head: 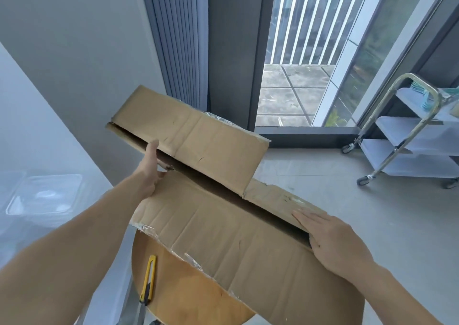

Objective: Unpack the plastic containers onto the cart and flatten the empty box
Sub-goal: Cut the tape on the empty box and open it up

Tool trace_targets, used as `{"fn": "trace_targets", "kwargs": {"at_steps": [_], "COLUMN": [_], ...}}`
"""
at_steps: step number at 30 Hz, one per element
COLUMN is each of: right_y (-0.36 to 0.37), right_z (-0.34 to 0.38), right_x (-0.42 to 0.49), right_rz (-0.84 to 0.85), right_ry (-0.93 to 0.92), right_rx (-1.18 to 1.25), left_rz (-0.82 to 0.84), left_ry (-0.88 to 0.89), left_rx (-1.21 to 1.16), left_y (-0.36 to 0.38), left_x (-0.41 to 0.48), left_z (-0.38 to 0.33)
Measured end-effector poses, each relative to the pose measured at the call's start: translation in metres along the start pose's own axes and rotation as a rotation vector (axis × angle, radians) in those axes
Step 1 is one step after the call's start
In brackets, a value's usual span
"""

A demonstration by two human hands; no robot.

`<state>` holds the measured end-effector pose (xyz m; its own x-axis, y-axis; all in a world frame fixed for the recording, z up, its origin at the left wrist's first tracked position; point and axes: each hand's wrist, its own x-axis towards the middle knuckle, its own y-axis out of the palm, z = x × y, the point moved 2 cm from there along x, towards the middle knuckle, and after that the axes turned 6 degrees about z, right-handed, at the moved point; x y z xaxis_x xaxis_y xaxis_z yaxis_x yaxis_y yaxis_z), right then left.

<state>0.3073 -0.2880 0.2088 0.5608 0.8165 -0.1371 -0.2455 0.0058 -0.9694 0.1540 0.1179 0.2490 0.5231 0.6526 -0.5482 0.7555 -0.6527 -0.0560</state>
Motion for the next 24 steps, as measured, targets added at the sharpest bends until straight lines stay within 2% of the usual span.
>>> {"fn": "trace_targets", "kwargs": {"at_steps": [2,6,10,12,19,21,24], "right_y": [0.008,0.009,0.039,0.053,0.061,0.053,0.034], "right_z": [0.009,0.045,0.055,0.057,0.073,0.081,0.106], "right_x": [-0.005,-0.02,-0.031,-0.036,-0.034,-0.028,-0.003], "right_rz": [-0.028,-0.247,-0.223,-0.171,0.267,0.385,0.297], "right_ry": [-0.03,-0.167,-0.14,-0.125,-0.062,-0.03,0.032], "right_rx": [0.008,-0.136,-0.108,-0.069,-0.054,0.086,0.442], "left_rz": [-0.009,-0.006,0.072,0.073,-0.032,-0.047,-0.064], "left_ry": [-0.038,-0.095,-0.209,-0.229,-0.111,-0.089,-0.081], "left_rx": [0.035,0.114,0.142,0.146,0.073,0.069,0.075], "left_y": [-0.006,-0.016,-0.028,-0.034,-0.041,-0.043,-0.049], "left_x": [0.001,0.002,0.0,0.0,0.007,0.009,0.008], "left_z": [0.01,0.034,0.053,0.06,0.075,0.077,0.085]}}
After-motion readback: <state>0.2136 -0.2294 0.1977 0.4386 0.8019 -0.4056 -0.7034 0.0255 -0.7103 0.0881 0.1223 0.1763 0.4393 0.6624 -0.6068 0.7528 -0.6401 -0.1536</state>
